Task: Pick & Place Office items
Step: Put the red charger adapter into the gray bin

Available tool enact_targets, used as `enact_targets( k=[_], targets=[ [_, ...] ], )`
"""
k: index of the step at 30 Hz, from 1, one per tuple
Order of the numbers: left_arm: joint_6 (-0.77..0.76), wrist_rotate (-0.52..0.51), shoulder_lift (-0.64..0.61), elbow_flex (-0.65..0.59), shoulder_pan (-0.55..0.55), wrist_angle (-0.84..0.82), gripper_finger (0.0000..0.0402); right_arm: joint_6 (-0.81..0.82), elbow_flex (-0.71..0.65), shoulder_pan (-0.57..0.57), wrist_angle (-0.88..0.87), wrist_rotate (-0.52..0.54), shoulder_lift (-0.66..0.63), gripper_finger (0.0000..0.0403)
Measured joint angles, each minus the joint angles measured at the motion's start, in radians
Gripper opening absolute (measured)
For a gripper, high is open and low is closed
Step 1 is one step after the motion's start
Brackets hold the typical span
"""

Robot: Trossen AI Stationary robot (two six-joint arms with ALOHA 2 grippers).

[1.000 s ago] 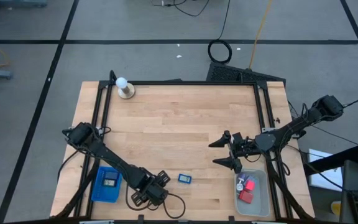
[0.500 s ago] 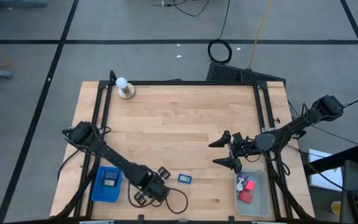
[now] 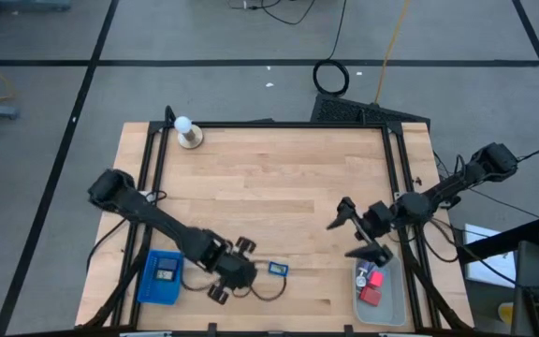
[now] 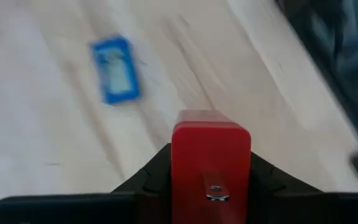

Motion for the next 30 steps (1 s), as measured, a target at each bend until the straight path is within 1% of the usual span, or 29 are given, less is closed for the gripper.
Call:
enact_targets(
  k=[1,3,5,10,12,16,19,22,24,30],
  targets=[
    [-0.028,-0.014,-0.021,0.000,0.009,0.013,0.0112,-0.018,0.000,0.000,0.003,-0.030,-0.007,0.0357],
    [-0.084,-0.057,-0.067,0.000,0.024,0.042,0.0112,-0.035,0.000,0.000,-0.006,-0.037,-0.018,0.0357],
    [-0.128,-0.099,-0.110,0.000,0.040,0.078,0.0112,-0.040,0.000,-0.002,-0.035,0.016,-0.022,0.0357],
    [-0.184,-0.182,-0.193,0.000,0.077,0.179,0.0112,-0.072,0.000,-0.023,-0.142,0.219,-0.021,0.0357],
    [-0.194,-0.217,-0.212,0.000,0.091,0.211,0.0112,-0.084,0.000,-0.029,-0.139,0.254,-0.021,0.0357],
    [-0.205,-0.278,-0.225,0.002,0.125,0.308,0.0112,-0.105,0.000,-0.034,-0.081,0.251,-0.021,0.0357],
    [-0.197,-0.288,-0.223,0.002,0.149,0.405,0.0112,-0.130,0.000,-0.034,-0.071,0.268,-0.017,0.0357],
    [-0.185,-0.288,-0.217,0.002,0.173,0.515,0.0112,-0.149,0.000,-0.034,-0.068,0.327,-0.009,0.0357],
    [-0.184,-0.284,-0.215,0.001,0.186,0.557,0.0112,-0.157,0.000,-0.035,-0.061,0.353,-0.002,0.0357],
    [-0.159,-0.278,-0.210,0.001,0.222,0.671,0.0112,-0.200,0.000,-0.035,-0.014,0.359,0.007,0.0357]
  ],
)
